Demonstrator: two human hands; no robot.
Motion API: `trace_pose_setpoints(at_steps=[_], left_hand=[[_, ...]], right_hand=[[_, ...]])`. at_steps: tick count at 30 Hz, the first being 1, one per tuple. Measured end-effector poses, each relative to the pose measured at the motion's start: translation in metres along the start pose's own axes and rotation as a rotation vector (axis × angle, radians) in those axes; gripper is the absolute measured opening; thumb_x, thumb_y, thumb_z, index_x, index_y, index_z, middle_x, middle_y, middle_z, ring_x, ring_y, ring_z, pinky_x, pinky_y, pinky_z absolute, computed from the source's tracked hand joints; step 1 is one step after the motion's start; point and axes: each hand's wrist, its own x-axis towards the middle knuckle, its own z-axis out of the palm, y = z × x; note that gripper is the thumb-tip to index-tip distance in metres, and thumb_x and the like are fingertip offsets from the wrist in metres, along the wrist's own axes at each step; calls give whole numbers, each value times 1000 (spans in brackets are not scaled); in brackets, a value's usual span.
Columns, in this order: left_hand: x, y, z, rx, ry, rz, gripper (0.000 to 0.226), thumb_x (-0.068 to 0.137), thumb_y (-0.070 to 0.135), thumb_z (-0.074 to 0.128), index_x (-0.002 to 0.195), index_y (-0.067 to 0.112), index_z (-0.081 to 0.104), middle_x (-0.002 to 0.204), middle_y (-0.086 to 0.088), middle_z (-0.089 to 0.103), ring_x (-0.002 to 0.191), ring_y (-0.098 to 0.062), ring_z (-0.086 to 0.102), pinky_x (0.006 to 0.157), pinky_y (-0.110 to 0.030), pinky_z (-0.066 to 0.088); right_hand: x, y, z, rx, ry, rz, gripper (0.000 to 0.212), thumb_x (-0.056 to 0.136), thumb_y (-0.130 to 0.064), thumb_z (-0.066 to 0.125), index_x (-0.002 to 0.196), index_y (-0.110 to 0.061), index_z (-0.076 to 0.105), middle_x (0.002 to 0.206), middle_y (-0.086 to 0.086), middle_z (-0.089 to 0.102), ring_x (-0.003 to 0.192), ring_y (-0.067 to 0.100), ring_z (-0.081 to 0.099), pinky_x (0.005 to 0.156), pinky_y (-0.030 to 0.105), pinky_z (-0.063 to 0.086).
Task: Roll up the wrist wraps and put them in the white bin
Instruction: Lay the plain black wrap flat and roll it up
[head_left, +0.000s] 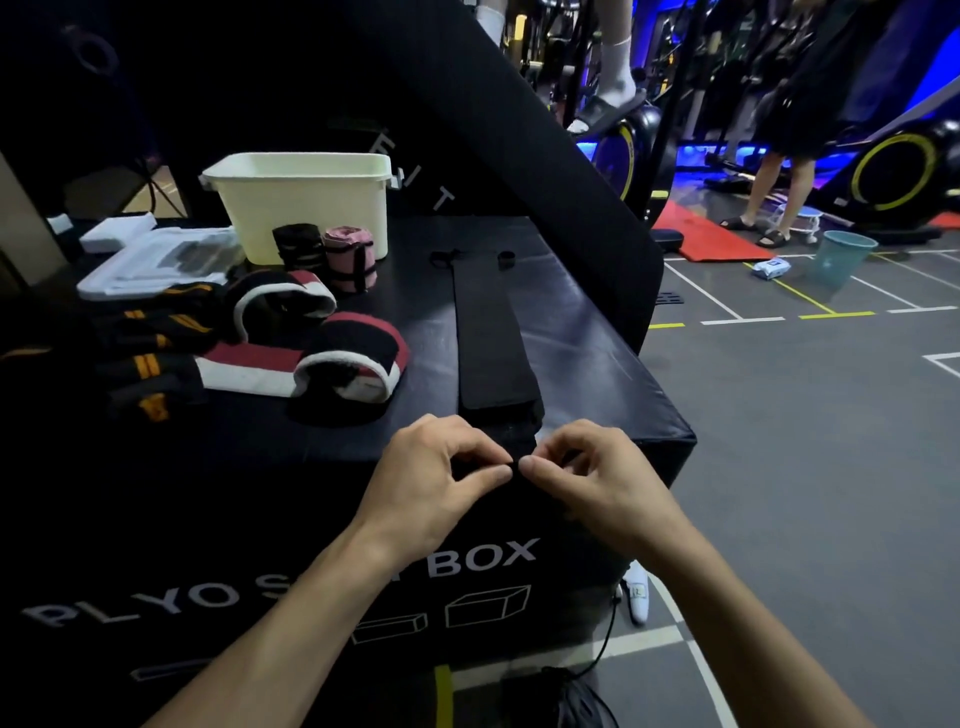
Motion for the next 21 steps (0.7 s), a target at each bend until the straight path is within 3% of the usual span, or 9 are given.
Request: trace_pose_setpoints(at_steps=[5, 12, 21], left_hand=[[-6, 2, 4, 53, 8, 16, 13, 82, 31, 85, 94, 35, 81, 88, 20, 73, 90, -5, 61, 81, -24, 49], [-8, -1, 5, 56, -13, 97, 9, 86, 31, 81, 94, 34, 77, 90, 20, 71, 89, -7, 59, 81, -30, 50], [9, -2, -5, 56, -11, 160, 8, 88, 38, 74, 90, 32, 77, 89, 19, 69, 92, -8, 59, 84, -30, 49]], right_hand=[[-2, -1, 4, 116, -93, 121, 22, 89, -29, 77, 75, -15, 69, 60, -6, 62, 58, 9, 60, 54, 32, 58], [-8, 0, -6, 162, -170, 79, 8, 89, -26, 78, 85, -28, 71, 88, 5, 68, 70, 25, 73, 54, 37, 60], [-9, -3, -1, 219, -75, 43, 9, 91, -20, 77, 83, -16, 73, 78, 10, 70, 61, 23, 69, 51, 40, 60]])
